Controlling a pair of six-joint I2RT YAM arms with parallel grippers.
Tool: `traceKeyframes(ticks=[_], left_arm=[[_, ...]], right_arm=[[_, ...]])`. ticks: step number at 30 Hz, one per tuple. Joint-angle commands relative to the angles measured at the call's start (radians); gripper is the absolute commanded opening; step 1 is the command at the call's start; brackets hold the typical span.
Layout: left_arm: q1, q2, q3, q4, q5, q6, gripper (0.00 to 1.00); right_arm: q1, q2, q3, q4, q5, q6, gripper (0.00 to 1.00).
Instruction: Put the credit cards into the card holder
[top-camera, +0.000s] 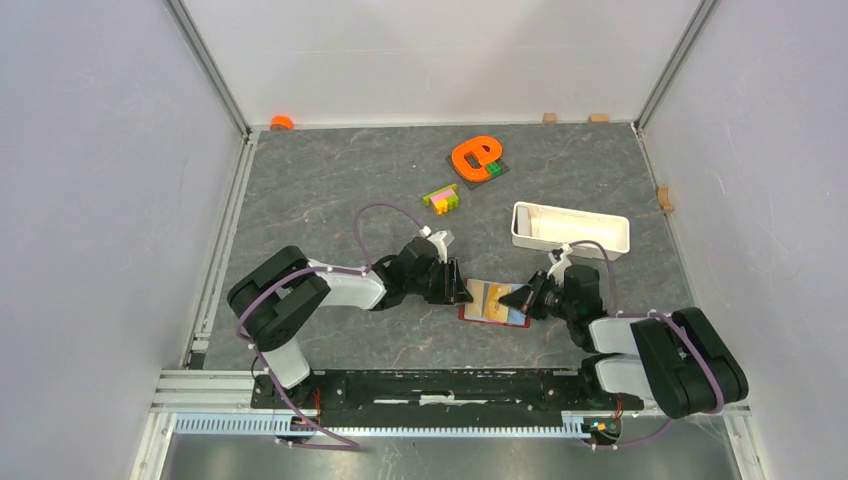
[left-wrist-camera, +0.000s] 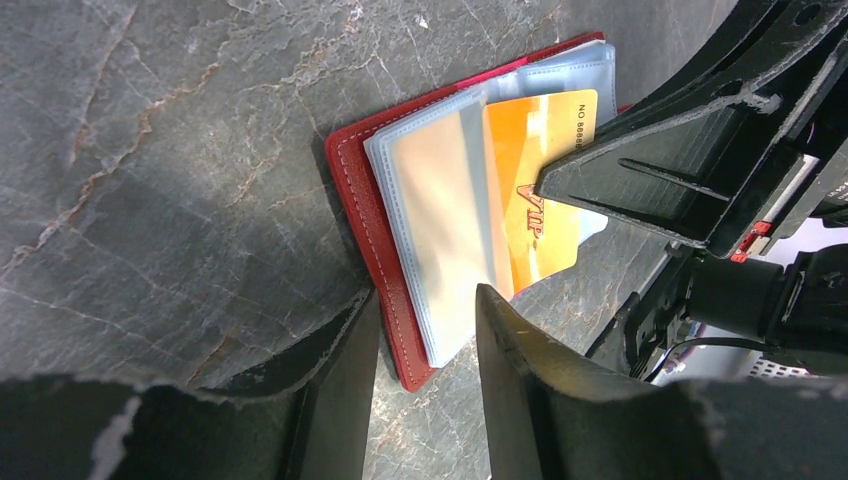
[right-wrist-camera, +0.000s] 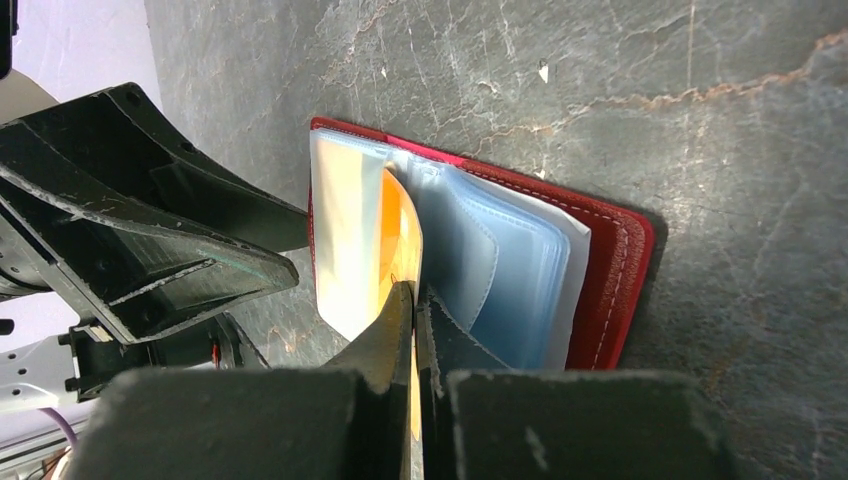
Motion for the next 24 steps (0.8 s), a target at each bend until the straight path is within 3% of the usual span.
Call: traceKeyframes(ticks=[1, 11, 16, 24], left_arm=[[-0.003, 0.044, 0.018, -0.020, 0.011, 0.020, 0.47], [-0.003, 0.060, 0.024, -0.001, 0.030, 0.022, 0.45], [-0.002, 0.031, 0.007, -0.002, 0.011, 0.017, 0.45], [-0.002, -0.013, -0.003, -0.035, -0.016, 0.022, 0.47]], right_arm=[[0.043, 0.079, -0.114, -0.208, 0.028, -0.074, 0.00], [0.126, 0.175, -0.064, -0.134, 0.046, -0.027, 0.00], [0.140, 0.162, -0.012, -0.178, 0.082, -0.046, 0.01], [0.140, -0.008, 0.083, -0.451, 0.195, -0.156, 0.28]])
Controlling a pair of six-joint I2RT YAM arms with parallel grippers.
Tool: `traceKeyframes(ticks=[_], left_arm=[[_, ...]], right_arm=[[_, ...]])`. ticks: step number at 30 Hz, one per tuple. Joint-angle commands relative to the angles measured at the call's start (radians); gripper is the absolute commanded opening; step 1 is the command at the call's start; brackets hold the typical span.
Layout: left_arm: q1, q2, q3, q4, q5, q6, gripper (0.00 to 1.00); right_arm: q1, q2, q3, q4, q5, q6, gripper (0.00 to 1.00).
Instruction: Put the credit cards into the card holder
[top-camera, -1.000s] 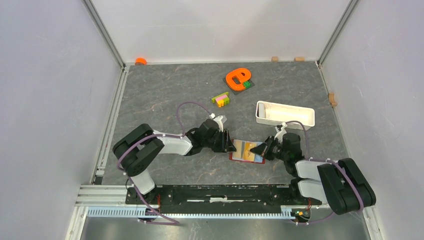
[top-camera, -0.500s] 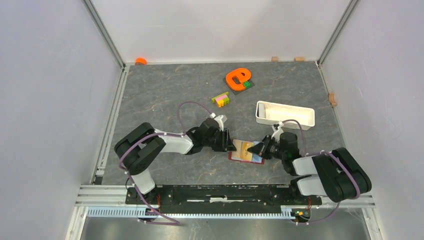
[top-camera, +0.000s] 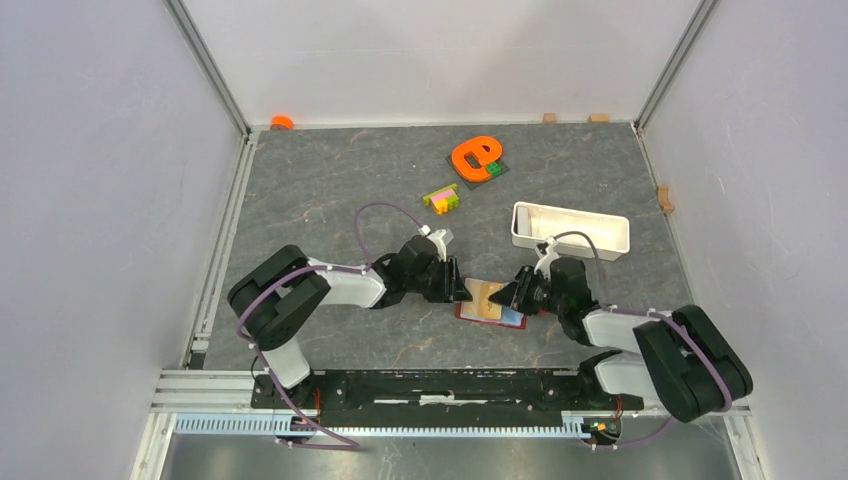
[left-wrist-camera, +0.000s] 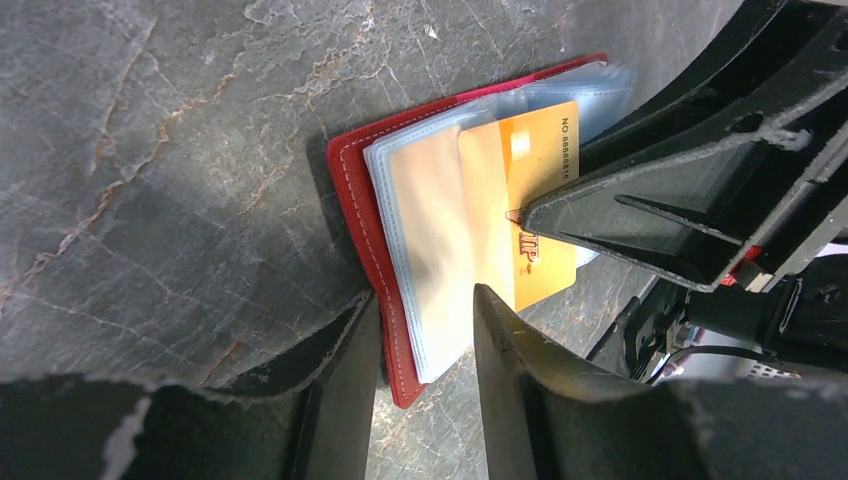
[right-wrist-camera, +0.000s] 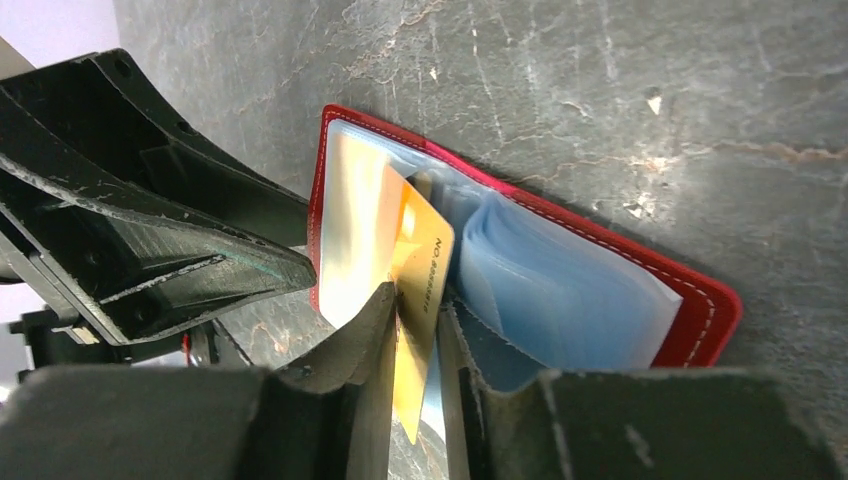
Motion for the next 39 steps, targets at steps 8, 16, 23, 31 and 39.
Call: traceKeyframes(ticks=[8, 16, 23, 31, 39], left_arm=[[-0.013, -0.073, 0.000, -0.082, -0.050, 0.044, 0.48], [-0.015, -0.098, -0.002, -0.088, -0.052, 0.046, 0.48], [-0.014, -0.100, -0.004, -0.064, -0.037, 0.030, 0.48], [-0.024, -0.078, 0.014, -0.048, -0.026, 0.020, 0.48], [-0.048, -0.067, 0.025, -0.042, -0.031, 0.008, 0.48]], right_arm=[[0.030, -0.154, 0.101, -0.619, 0.222, -0.190, 0.46], [0.030, -0.232, 0.181, -0.762, 0.295, -0.260, 0.59], [0.034, -0.271, 0.219, -0.860, 0.362, -0.301, 0.63], [0.037, -0.340, 0.278, -0.912, 0.374, -0.386, 0.73], [0.038, -0.353, 0.363, -0.972, 0.410, -0.489, 0.78]])
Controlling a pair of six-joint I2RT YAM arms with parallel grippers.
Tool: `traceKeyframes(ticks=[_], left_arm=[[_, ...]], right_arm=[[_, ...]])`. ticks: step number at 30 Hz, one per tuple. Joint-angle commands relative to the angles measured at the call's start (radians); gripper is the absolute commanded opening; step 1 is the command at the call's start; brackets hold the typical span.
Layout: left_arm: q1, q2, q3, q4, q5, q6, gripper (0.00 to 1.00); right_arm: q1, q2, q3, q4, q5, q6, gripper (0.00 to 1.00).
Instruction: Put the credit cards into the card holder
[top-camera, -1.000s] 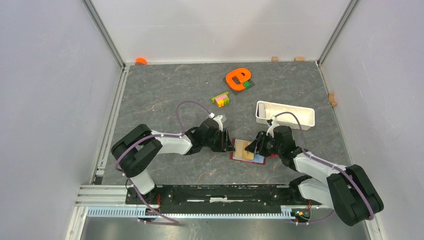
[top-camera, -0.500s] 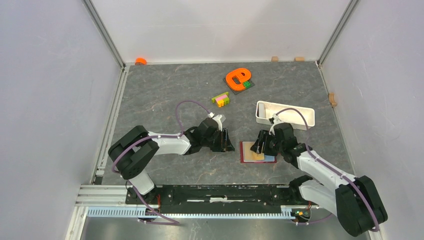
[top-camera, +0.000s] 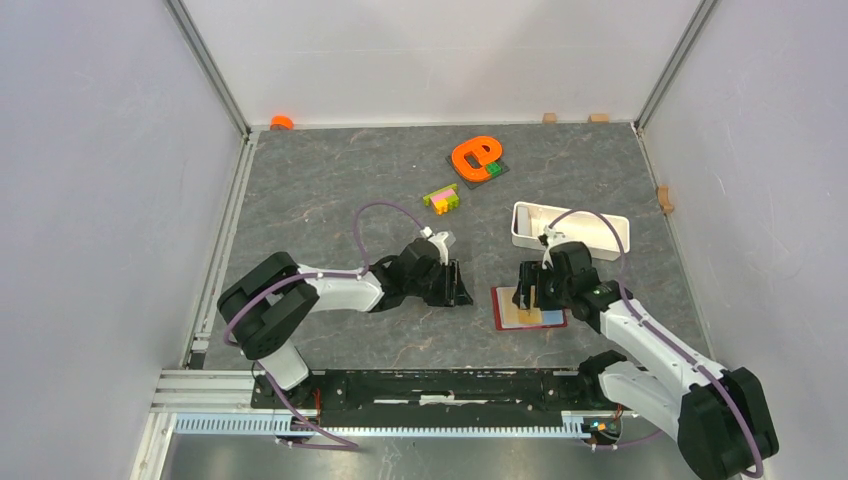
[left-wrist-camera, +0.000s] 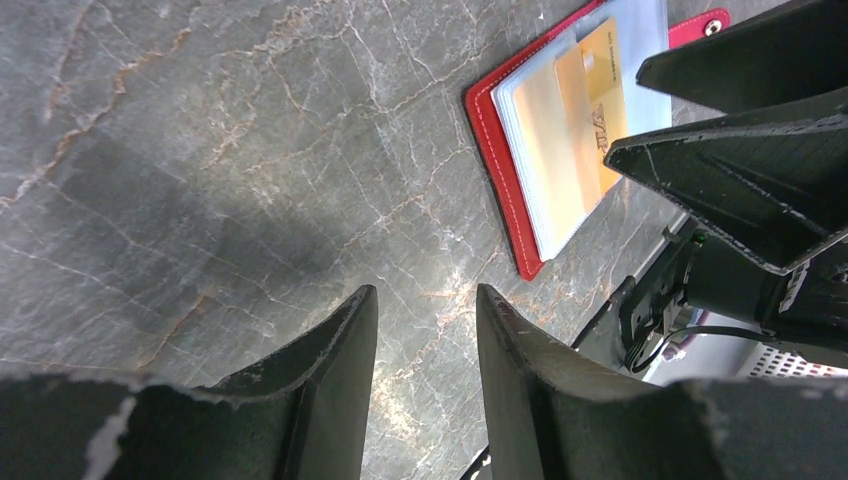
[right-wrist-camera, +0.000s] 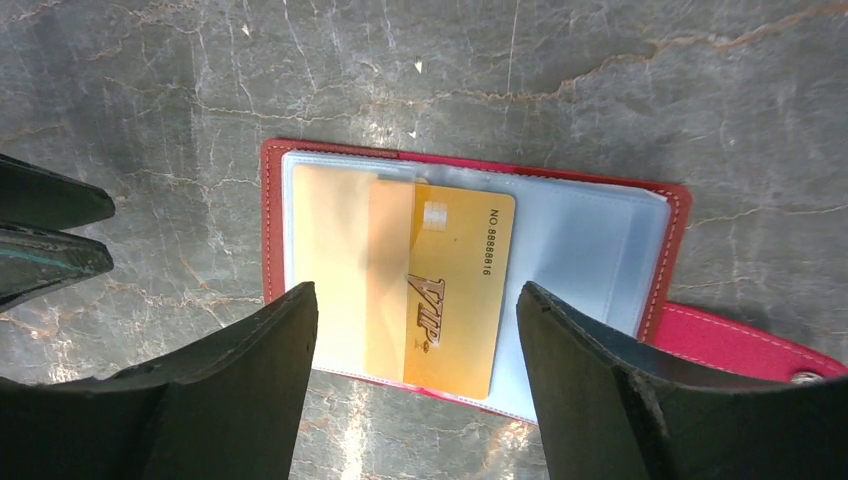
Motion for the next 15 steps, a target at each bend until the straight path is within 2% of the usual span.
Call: traceKeyframes(ticks=[1, 9, 15], left_arm=[[-0.020, 0.005, 0.027, 0.036, -0.003, 0.001, 0.48], [-0.062, 0.042, 0.051, 0.073, -0.006, -0.030, 0.48], [-0.080, 0.108, 0.063, 0.122, 0.004, -0.055, 0.44]], right_arm=[[0.003, -0.017, 0.070, -0.056, 0.046, -0.074, 0.78], [0.003, -0.011, 0.035, -0.109, 0.062, -0.015, 0.76], [0.007, 0.002, -0.042, -0.033, -0.047, 0.030, 0.70]])
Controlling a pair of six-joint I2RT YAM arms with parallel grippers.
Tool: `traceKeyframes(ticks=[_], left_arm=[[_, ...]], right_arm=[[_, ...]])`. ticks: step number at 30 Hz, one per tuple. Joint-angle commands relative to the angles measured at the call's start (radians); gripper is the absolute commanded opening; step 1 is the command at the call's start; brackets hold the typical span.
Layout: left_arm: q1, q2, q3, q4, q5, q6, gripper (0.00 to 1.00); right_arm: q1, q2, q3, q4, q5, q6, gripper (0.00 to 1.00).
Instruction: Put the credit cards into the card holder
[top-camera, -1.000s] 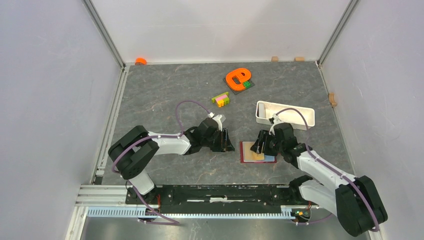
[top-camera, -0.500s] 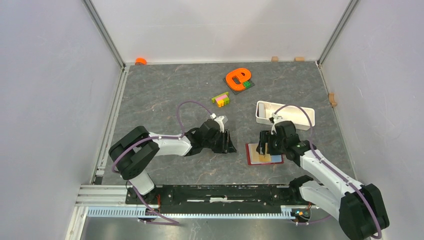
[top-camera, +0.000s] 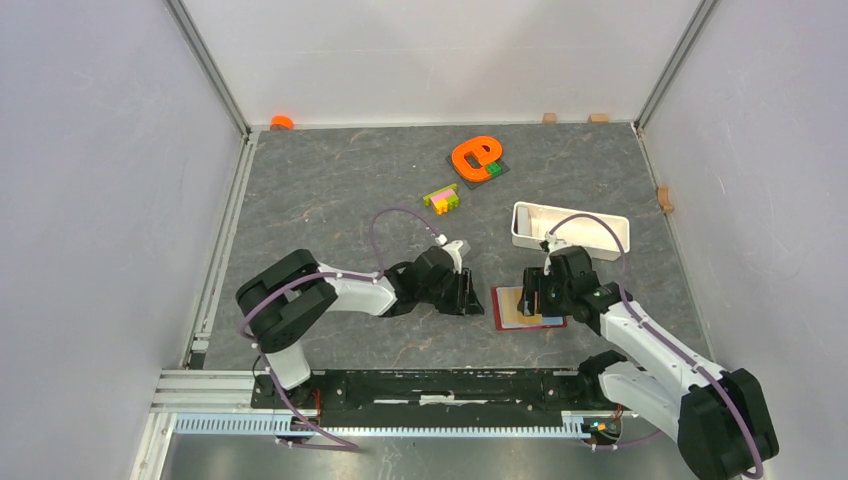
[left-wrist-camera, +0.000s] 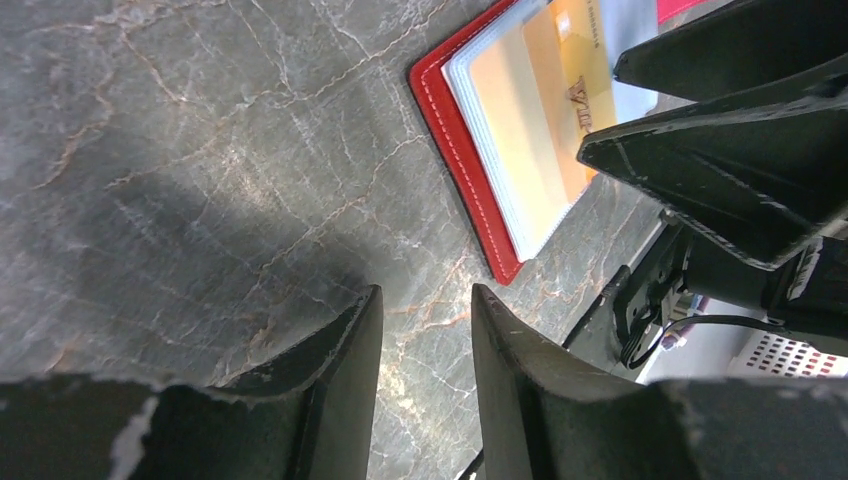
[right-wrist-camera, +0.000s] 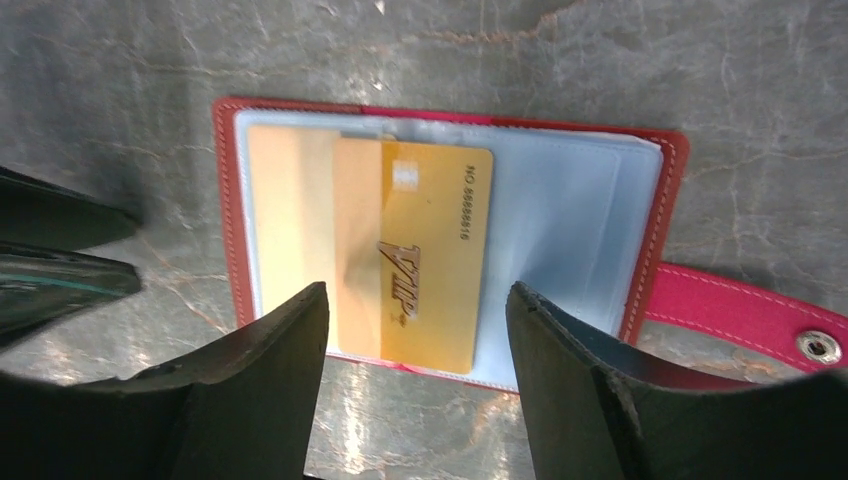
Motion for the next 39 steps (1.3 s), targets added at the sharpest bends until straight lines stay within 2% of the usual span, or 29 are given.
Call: traceKeyframes(ticks=[1, 10, 17, 25, 29, 31, 39], left_arm=[[-0.010, 0.046, 0.029, 0.083, 0.003, -0.037, 0.43], [-0.010, 0.127, 0.035, 0.138, 0.014, -0.039, 0.36], [-0.010, 0.155, 0.024, 0.163, 0.017, -0.042, 0.32], [-0.009, 0.146, 0.006, 0.182, 0.017, -0.042, 0.30], [-0.006, 0.121, -0.009, 0.166, 0.000, -0.034, 0.30], [-0.002, 0.086, -0.017, 0.131, -0.021, -0.023, 0.31], [0.022, -0.082, -0.029, -0.056, -0.081, 0.053, 0.51]], right_arm=[[0.008, 0.004, -0.041, 0.047, -0.063, 0.046, 0.68], [0.032, 0.025, -0.043, 0.122, -0.132, 0.084, 0.62], [0.086, 0.050, -0.054, 0.241, -0.197, 0.132, 0.55], [0.157, 0.113, -0.046, 0.362, -0.207, 0.152, 0.52], [0.193, 0.137, -0.006, 0.347, -0.167, 0.150, 0.51], [0.197, 0.124, 0.026, 0.289, -0.113, 0.137, 0.53], [0.183, 0.048, 0.250, -0.093, 0.237, 0.067, 0.86]])
